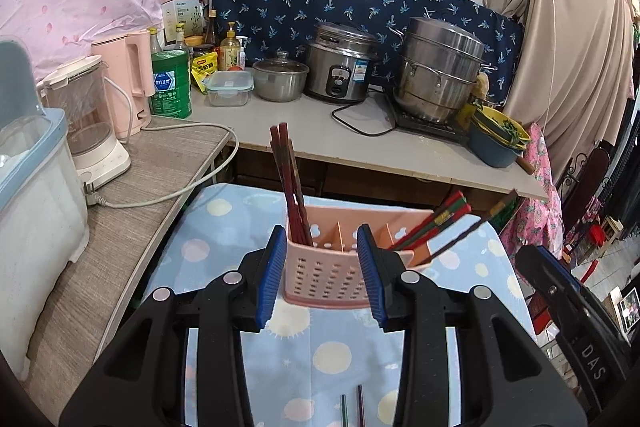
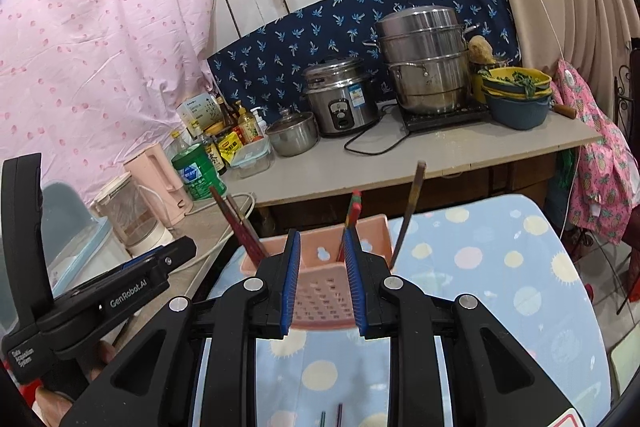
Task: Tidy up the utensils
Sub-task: 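Move both open grippers back down to the last two chopsticks, then grasp the dark red chopstick with the right gripper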
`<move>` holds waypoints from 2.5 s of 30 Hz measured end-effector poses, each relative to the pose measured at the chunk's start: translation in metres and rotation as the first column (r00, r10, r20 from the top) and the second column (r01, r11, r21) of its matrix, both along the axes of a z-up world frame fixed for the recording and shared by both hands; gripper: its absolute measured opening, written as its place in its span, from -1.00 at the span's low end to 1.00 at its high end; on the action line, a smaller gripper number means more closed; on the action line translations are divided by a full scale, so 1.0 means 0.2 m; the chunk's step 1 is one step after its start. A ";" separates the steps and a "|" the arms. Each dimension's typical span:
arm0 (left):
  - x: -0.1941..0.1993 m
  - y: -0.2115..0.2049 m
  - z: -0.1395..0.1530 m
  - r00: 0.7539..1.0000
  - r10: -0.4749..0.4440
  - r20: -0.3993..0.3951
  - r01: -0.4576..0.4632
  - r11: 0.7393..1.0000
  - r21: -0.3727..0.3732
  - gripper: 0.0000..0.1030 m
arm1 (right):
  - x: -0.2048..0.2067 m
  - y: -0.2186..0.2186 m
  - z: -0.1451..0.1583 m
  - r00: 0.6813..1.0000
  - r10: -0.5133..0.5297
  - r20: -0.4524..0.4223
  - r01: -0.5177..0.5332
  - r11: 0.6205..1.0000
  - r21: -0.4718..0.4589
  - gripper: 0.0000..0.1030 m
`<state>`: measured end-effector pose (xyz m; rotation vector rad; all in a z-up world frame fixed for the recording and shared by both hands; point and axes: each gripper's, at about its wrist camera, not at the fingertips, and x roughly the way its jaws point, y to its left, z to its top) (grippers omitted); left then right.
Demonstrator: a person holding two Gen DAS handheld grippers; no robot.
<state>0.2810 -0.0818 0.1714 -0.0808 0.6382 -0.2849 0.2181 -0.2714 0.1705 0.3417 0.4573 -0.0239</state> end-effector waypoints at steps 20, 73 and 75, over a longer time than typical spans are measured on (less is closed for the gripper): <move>-0.56 0.08 -0.50 0.988 -0.063 -0.142 0.074 0.995 0.070 -0.30 | -0.67 0.12 -0.58 0.971 0.057 -0.234 -0.052 0.998 0.027 -0.56; -1.05 0.05 -0.98 0.936 -0.144 -0.321 0.194 0.972 0.130 0.11 | -0.95 0.40 -1.06 0.902 0.108 -0.417 -0.168 0.980 -0.110 -0.89; -1.06 0.04 -0.98 0.934 -0.155 -0.323 0.206 0.970 0.130 0.11 | -0.95 0.38 -1.06 0.904 0.100 -0.417 -0.159 0.981 -0.110 -0.90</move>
